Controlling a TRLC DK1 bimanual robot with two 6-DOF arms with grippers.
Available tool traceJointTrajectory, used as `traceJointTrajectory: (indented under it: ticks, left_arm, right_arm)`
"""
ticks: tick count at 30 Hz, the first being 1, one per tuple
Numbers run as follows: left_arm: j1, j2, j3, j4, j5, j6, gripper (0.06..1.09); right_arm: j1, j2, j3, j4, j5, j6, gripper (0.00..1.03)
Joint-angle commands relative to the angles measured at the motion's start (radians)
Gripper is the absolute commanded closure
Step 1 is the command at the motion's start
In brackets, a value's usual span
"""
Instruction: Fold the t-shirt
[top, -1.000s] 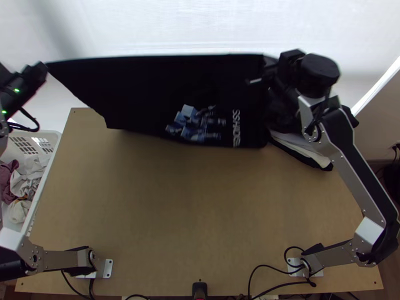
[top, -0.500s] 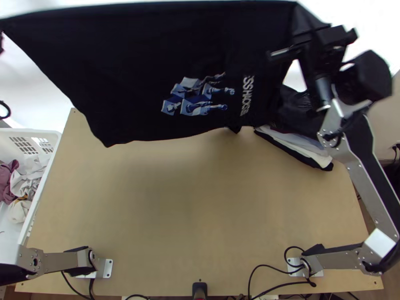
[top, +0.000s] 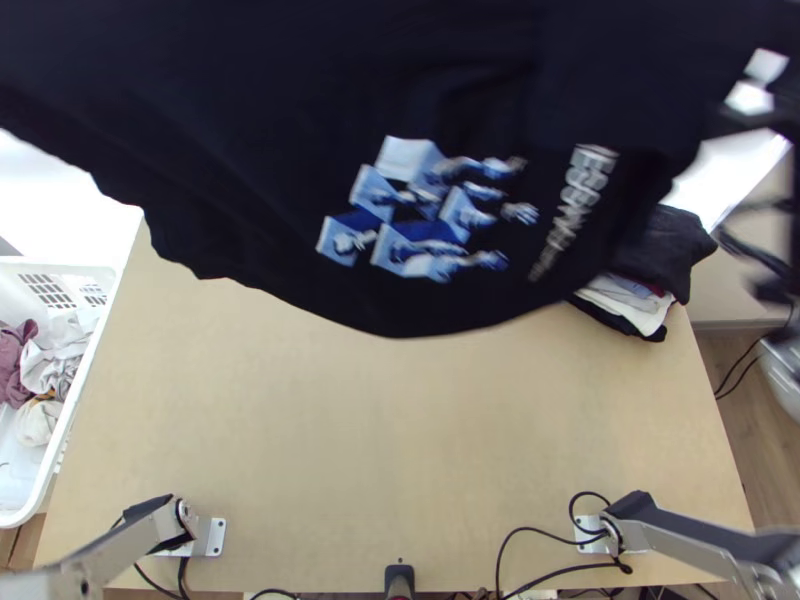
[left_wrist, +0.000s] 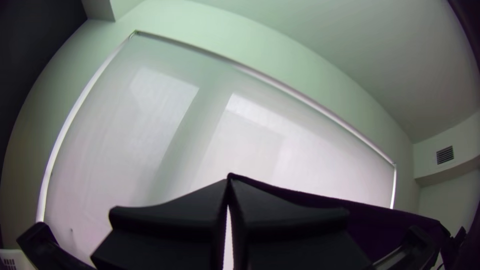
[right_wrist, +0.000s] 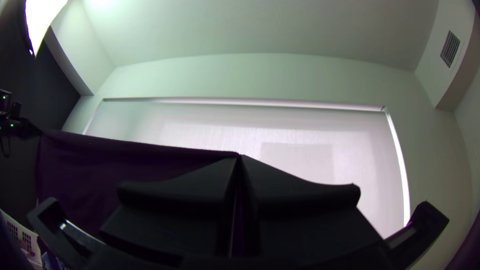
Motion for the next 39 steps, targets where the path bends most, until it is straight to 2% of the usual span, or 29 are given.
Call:
traceJointTrajectory:
  ticks: [1, 5, 10, 14, 19, 28, 33, 39]
  left_arm:
    - [0.049, -0.1, -0.018, -0.013, -0.086, 0.008, 1.05]
    - [0.052, -0.221, -0.113, -0.014, -0.086, 0.063, 1.05]
    - [0.05, -0.312, -0.149, -0.134, -0.086, 0.071, 1.05]
    - [0.021, -0.371, -0.218, -0.202, -0.083, 0.069, 1.05]
    - [-0.017, -0.428, -0.365, -0.289, -0.072, 0.069, 1.05]
    - [-0.036, -0.629, -0.906, -0.281, -0.062, 0.128, 1.05]
    - [-0.033, -0.668, -1.143, -0.234, -0.059, 0.157, 1.05]
    - [-0.027, -0.661, -1.311, -0.152, -0.059, 0.157, 1.05]
  right_arm:
    - [-0.018, -0.223, 0.026, -0.023, 0.078, -0.007, 1.0]
    - [-0.028, -0.358, 0.029, -0.212, 0.078, 0.018, 1.0]
    - [-0.163, -0.456, 0.092, -0.493, 0.056, 0.253, 1.0]
    - [-0.197, -0.485, 0.074, -0.64, 0.032, 0.354, 1.0]
    - [-0.18, -0.577, -0.155, -0.665, 0.015, 0.415, 1.0]
    - [-0.153, -0.853, -0.77, -0.685, -0.059, 0.69, 1.0]
    - [-0.137, -0.893, -0.976, -0.674, -0.098, 0.733, 1.0]
    - [-0.107, -0.813, -1.082, -0.606, -0.097, 0.751, 1.0]
